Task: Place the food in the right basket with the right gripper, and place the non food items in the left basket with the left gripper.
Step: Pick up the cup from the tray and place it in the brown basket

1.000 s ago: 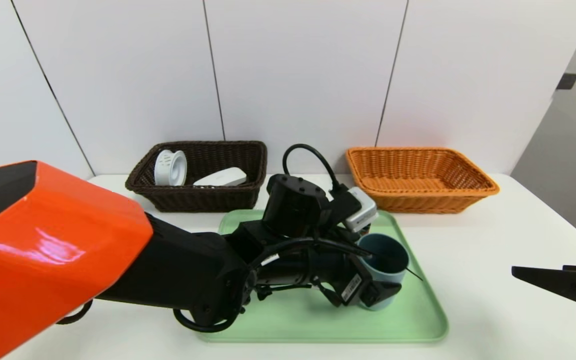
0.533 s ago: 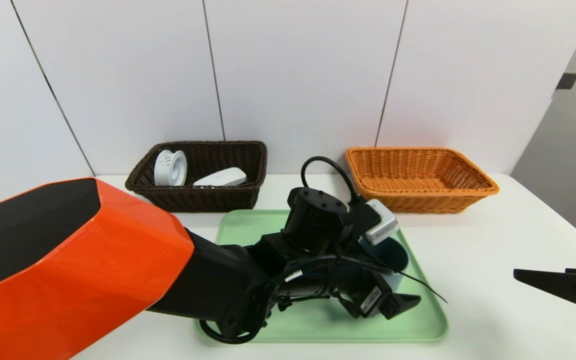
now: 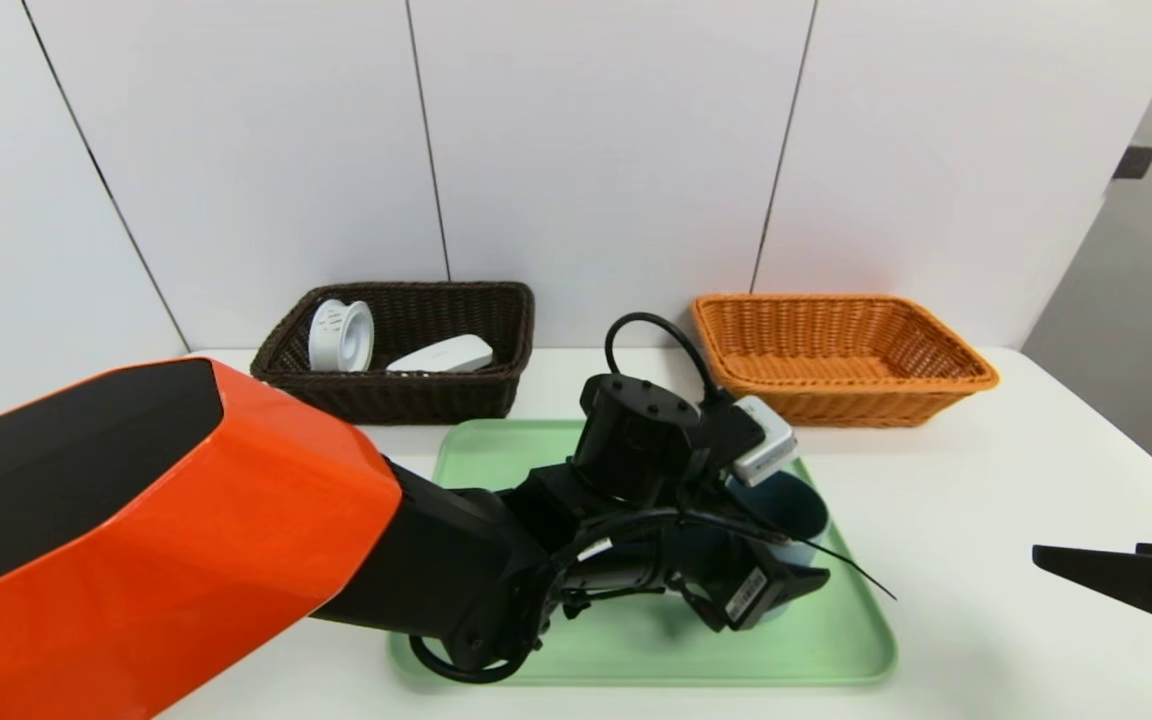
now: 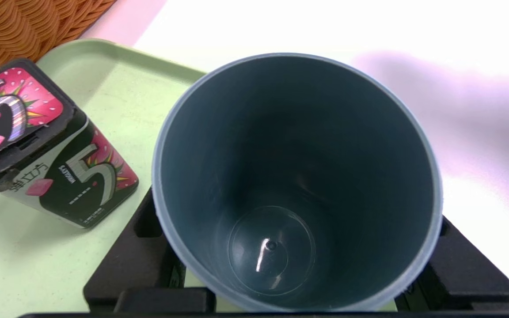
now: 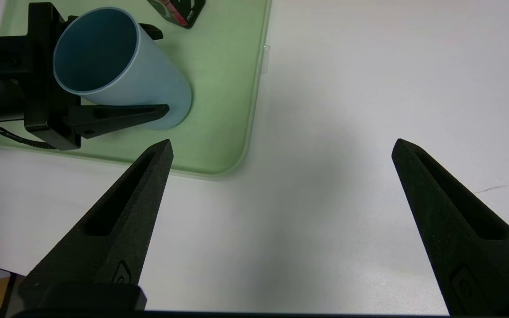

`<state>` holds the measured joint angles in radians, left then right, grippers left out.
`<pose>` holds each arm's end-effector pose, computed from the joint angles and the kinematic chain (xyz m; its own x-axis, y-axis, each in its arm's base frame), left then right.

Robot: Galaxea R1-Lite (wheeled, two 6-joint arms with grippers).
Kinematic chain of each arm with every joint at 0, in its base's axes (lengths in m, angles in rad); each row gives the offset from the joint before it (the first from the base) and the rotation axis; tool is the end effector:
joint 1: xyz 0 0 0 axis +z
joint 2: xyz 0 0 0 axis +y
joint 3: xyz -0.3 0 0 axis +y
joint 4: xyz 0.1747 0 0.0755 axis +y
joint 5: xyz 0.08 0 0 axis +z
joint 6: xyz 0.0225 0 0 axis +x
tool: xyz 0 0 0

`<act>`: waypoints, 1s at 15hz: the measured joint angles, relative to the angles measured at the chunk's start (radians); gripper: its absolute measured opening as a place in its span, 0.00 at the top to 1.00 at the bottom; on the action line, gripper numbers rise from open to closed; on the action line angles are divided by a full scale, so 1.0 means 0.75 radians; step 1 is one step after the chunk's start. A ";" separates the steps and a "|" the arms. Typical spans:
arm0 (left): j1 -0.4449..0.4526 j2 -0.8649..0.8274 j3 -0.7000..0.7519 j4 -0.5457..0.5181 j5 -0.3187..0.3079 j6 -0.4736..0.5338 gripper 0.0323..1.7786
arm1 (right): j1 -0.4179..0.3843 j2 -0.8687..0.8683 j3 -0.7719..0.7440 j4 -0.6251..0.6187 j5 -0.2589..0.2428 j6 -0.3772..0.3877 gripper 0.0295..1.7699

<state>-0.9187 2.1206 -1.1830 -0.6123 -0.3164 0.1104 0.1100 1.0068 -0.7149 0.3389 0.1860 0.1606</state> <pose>0.2475 -0.3357 0.1272 0.2992 -0.9046 -0.3037 0.9500 0.3123 0.0056 0.1100 0.0163 0.2153 0.7685 0.2709 -0.5796 -0.1593 0.9584 0.2368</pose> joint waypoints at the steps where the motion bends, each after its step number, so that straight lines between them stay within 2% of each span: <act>1: -0.001 -0.007 0.000 0.000 0.004 -0.006 0.35 | 0.000 -0.003 0.000 0.000 0.000 0.000 0.03; 4: 0.001 -0.065 -0.001 0.009 0.043 -0.021 0.35 | -0.007 -0.017 0.001 0.007 0.001 -0.001 0.03; 7: 0.036 -0.130 -0.085 0.065 0.217 -0.020 0.35 | -0.009 -0.031 0.007 0.007 0.001 -0.001 0.03; 9: 0.103 -0.162 -0.189 0.134 0.319 -0.022 0.35 | -0.008 -0.037 0.009 0.006 0.001 0.000 0.03; 11: 0.193 -0.187 -0.309 0.225 0.374 -0.026 0.35 | -0.008 -0.043 0.010 0.007 0.002 -0.001 0.03; 15: 0.418 -0.207 -0.485 0.420 0.414 -0.044 0.35 | -0.008 -0.051 0.021 0.006 0.004 -0.001 0.03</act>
<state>-0.6055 1.9655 -1.5470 -0.2977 -0.0062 0.0774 0.1038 0.9683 -0.6994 0.3434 0.1889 0.1602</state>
